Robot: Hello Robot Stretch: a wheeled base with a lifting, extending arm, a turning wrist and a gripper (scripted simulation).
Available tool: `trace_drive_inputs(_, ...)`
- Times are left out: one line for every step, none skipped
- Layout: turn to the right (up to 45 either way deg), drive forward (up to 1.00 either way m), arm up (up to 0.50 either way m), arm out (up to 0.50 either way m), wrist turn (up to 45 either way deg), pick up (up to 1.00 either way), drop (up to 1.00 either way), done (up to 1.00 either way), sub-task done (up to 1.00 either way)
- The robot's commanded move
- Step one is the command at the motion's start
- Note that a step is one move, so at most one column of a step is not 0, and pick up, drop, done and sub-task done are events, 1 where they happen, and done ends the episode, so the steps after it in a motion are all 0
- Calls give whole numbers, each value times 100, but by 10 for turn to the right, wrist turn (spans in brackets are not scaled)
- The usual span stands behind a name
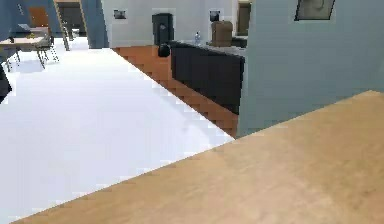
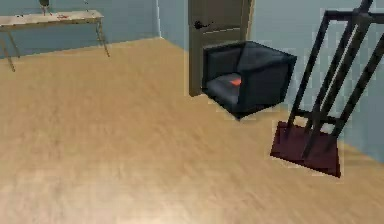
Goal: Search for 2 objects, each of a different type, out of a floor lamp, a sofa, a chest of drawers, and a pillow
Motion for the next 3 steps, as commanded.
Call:
trace_drive_inputs(-450,0,0,0,0,0,0,0,0)
trace_drive_inputs(-450,0,0,0,0,0,0,0,0)
trace_drive_inputs(-270,0,0,0,0,0,0,0,0)
